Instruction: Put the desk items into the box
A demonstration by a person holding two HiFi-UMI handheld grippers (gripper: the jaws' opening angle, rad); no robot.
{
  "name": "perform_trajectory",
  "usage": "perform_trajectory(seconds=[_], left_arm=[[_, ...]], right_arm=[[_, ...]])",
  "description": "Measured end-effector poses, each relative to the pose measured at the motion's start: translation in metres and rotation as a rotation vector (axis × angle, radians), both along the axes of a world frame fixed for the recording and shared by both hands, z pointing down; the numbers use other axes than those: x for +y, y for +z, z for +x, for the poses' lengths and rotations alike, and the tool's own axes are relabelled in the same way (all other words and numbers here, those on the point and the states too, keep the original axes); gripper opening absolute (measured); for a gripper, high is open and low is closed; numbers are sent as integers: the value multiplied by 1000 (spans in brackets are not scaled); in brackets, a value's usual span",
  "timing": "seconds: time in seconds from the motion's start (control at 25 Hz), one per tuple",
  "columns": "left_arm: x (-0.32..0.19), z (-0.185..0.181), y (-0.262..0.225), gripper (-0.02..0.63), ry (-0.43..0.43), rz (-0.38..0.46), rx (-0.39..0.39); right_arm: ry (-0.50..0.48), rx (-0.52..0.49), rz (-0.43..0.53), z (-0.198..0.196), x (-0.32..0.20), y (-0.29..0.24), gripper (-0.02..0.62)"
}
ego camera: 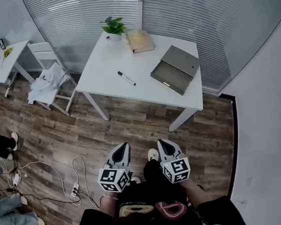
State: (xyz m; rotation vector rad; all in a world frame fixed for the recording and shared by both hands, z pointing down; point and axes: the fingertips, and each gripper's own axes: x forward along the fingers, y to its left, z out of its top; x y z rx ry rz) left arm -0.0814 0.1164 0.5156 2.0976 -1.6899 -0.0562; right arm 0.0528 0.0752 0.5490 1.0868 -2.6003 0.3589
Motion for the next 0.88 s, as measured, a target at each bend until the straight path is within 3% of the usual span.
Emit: perform_trajectory(seconds=[0.52, 0.88], left_arm=[[-114, 21, -2, 17, -98, -13, -23], [-156, 42, -1, 17, -136, -14, -19]], right_arm=[[-165, -21, -17, -3, -120, -1, 10], [-199, -30, -24, 7, -171, -2, 11]])
